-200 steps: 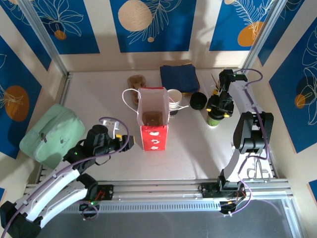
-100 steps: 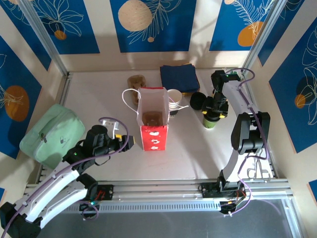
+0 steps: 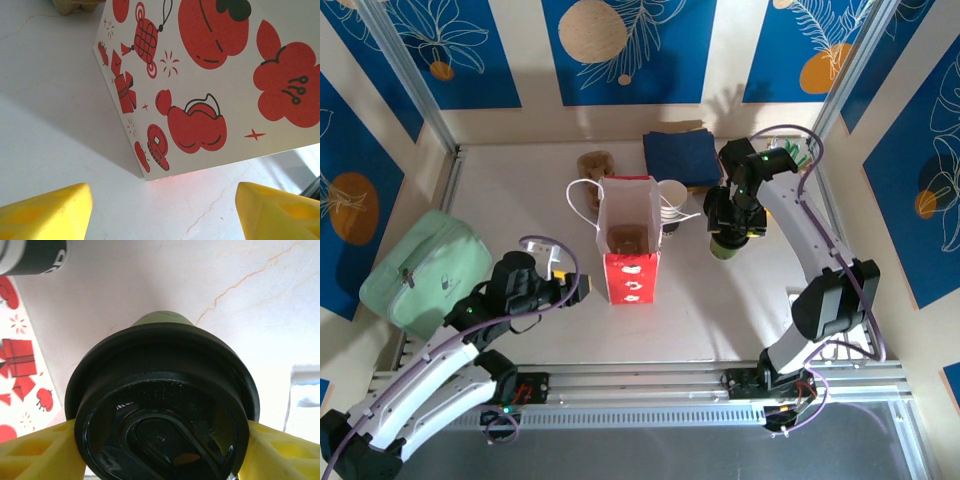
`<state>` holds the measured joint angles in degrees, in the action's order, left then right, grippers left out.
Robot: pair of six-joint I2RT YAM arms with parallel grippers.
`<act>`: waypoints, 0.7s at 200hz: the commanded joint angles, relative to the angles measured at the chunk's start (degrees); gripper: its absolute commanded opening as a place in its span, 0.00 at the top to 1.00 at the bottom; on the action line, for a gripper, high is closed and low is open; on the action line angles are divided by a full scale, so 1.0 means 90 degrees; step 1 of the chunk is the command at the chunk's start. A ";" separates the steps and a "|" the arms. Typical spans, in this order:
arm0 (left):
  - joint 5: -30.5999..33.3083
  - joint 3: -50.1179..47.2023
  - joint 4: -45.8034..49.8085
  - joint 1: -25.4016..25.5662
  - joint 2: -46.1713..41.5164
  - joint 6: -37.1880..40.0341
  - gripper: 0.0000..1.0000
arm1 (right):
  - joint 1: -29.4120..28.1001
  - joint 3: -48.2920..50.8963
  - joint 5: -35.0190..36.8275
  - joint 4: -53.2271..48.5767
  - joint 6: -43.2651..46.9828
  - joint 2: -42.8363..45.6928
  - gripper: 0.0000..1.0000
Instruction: Pack the takeout coffee
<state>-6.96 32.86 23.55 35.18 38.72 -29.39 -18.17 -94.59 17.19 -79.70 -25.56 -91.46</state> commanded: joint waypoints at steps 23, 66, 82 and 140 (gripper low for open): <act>-0.0209 0.0203 -0.0012 0.0055 0.0021 0.0223 0.26 | -0.0508 -0.0710 0.0487 -0.0879 -0.0330 0.0436 0.30; -0.0123 0.0271 -0.0023 0.0200 0.0306 0.0218 0.29 | -0.0483 -0.1154 0.0729 -0.1223 -0.0321 0.0706 0.31; -0.0098 0.0274 -0.0131 0.0298 0.0387 0.0225 0.29 | -0.0499 -0.1504 0.0746 -0.1368 -0.0344 0.0743 0.31; 0.0074 0.0252 -0.0504 0.0667 0.0784 0.0295 0.30 | -0.0883 -0.3078 0.0875 -0.1990 -0.0494 0.0464 0.31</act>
<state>-7.29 33.61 21.61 39.57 44.58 -28.32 -24.21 -116.68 23.90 -92.23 -28.32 -86.56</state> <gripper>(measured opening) 0.703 0.694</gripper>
